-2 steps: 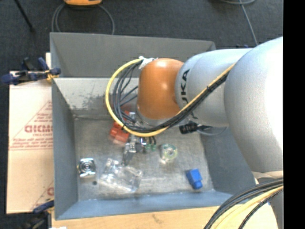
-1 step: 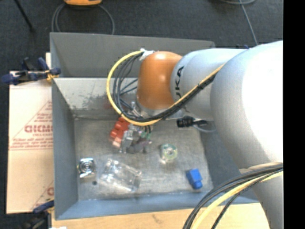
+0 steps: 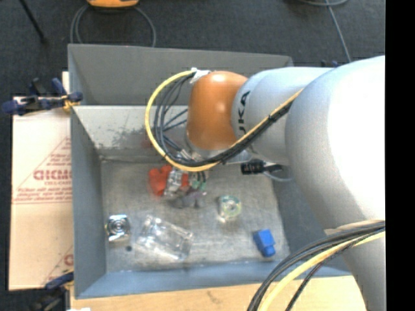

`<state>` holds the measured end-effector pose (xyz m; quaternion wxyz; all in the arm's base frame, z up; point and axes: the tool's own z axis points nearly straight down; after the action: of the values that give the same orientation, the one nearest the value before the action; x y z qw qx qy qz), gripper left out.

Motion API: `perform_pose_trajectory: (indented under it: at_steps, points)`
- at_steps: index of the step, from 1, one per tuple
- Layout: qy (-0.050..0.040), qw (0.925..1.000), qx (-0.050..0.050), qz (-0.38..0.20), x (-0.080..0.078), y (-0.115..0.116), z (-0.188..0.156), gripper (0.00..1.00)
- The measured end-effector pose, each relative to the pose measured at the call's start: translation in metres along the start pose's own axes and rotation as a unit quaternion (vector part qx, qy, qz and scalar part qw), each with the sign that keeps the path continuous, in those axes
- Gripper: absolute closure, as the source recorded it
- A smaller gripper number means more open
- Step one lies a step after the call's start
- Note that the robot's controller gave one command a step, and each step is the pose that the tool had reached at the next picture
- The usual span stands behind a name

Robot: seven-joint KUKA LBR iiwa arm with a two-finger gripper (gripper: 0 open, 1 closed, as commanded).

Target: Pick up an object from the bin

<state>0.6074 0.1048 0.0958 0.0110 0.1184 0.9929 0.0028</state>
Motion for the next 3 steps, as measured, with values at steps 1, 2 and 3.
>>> perform_pose_trajectory:
  at_steps: [1, 2, 3]
  points:
    - [0.0046, 1.0000, 0.001, -0.008, -0.010, 0.016, -0.119, 1.00]
    - [-0.0052, 0.9974, -0.003, -0.071, -0.038, 0.021, -0.007, 1.00]
    - [0.0004, 0.9975, -0.001, -0.071, -0.035, 0.019, 0.000, 0.00]
